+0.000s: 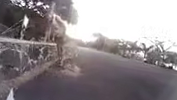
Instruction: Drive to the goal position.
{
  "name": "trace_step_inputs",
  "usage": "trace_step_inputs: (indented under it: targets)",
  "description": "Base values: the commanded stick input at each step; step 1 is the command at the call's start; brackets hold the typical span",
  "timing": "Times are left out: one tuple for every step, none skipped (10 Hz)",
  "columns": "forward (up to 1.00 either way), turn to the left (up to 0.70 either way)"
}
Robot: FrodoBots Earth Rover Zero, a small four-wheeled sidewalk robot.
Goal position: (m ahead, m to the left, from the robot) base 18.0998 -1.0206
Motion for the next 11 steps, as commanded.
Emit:
trace_step_inputs:
  targets:
    - [0.7, -0.35]
    - [0.7, -0.35]
    - [0.7, -0.35]
    - [0.7, -0.35]
    - [0.7, -0.35]
    - [0.7, -0.35]
    - [0.7, -0.31]
    - [0.7, -0.26]
    - [0.7, -0.21]
    - [0.7, -0.35]
    - [0.7, -0.35]
